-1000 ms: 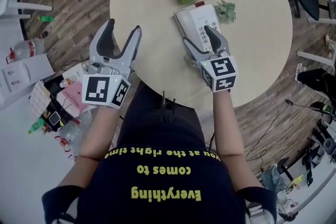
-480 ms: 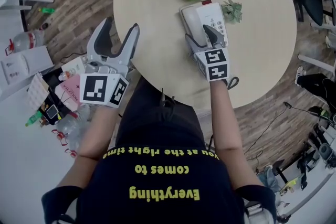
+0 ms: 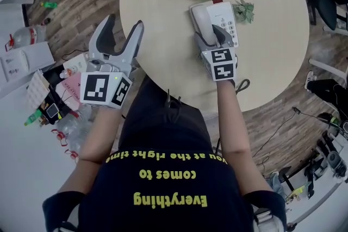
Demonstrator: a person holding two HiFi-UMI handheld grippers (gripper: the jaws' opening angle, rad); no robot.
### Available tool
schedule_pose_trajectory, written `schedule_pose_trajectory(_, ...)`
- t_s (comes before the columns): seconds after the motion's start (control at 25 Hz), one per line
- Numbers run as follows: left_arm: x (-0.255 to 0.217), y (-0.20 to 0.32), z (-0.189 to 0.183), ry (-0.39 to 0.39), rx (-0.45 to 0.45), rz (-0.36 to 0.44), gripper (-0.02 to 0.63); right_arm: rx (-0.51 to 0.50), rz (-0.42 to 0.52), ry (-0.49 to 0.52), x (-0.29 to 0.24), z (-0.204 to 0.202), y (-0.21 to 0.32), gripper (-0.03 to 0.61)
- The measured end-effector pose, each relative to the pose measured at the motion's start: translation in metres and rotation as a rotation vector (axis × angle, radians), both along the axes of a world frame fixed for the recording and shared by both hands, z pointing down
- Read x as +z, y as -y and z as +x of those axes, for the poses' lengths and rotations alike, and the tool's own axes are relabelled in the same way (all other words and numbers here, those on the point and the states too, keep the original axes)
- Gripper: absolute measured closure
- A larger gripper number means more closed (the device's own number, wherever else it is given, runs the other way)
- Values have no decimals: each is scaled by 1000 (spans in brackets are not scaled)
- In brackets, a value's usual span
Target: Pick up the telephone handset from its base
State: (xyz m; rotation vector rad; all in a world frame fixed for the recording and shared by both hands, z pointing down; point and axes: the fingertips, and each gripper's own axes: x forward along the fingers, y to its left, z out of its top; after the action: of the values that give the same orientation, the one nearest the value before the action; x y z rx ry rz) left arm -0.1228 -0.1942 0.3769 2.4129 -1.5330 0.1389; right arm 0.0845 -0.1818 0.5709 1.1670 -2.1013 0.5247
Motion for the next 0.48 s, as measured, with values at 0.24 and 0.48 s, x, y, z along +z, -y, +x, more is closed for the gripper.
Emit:
schedule_pose_trajectory(0.24, -2, 1, -1, -3, -5, 5, 324, 9, -11, 11, 0, 0, 0, 330)
schedule_pose_trajectory(0.48, 0, -1, -1, -3, -1, 3, 324, 14, -21, 31, 0, -1, -1, 334)
